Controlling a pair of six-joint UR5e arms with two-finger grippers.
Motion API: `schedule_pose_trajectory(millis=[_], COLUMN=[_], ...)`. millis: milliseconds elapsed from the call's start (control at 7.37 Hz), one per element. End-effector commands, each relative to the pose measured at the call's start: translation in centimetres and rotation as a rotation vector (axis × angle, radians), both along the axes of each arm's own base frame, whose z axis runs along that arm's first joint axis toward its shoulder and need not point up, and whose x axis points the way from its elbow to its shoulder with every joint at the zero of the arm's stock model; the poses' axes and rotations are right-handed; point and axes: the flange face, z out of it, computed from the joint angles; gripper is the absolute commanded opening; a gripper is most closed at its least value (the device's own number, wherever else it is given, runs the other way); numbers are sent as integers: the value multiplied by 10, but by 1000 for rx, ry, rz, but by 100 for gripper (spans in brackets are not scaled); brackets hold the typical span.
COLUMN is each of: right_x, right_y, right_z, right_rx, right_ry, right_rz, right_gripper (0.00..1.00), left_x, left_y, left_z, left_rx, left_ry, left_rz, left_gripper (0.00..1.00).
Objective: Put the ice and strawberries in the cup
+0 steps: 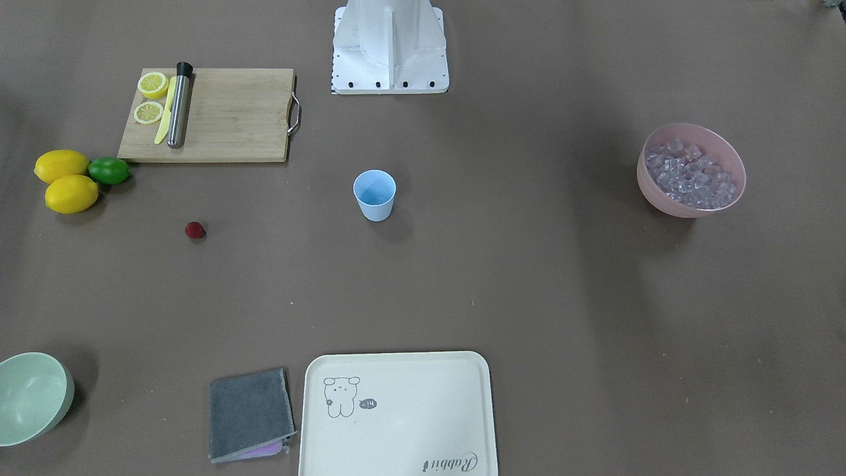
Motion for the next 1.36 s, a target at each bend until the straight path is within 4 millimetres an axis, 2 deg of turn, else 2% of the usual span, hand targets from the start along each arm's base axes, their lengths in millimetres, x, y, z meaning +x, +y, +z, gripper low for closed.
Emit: schedule_pose_trajectory(millis=[0, 543, 679, 815, 950, 1086, 1222], right_x=[0, 0, 0, 0, -1, -1, -3], right_y=[0, -1, -1, 0, 0, 4, 8], right_z=[-2, -2, -2, -1, -1, 2, 4], right_rx=[5, 7, 8, 12, 10, 6, 22], right_ry=[-1, 2, 2, 4, 2, 0, -3], right_rz=[1, 2, 1, -5, -7, -9, -12], right_gripper=[100, 100, 100, 100, 100, 100, 100], left_x=[-1, -1, -1, -2, 5, 8, 30], left_y=[3, 7, 7, 8, 37, 51, 56], left_z=[3, 2, -8, -39, -49, -63, -88], left_rx=[-4, 0, 16, 47, 41, 65, 108], left_ry=[-1, 6, 9, 22, 33, 39, 73], left_rz=[-1, -2, -6, -38, -47, -42, 12], left_gripper=[98, 98, 98, 98, 98, 97, 97])
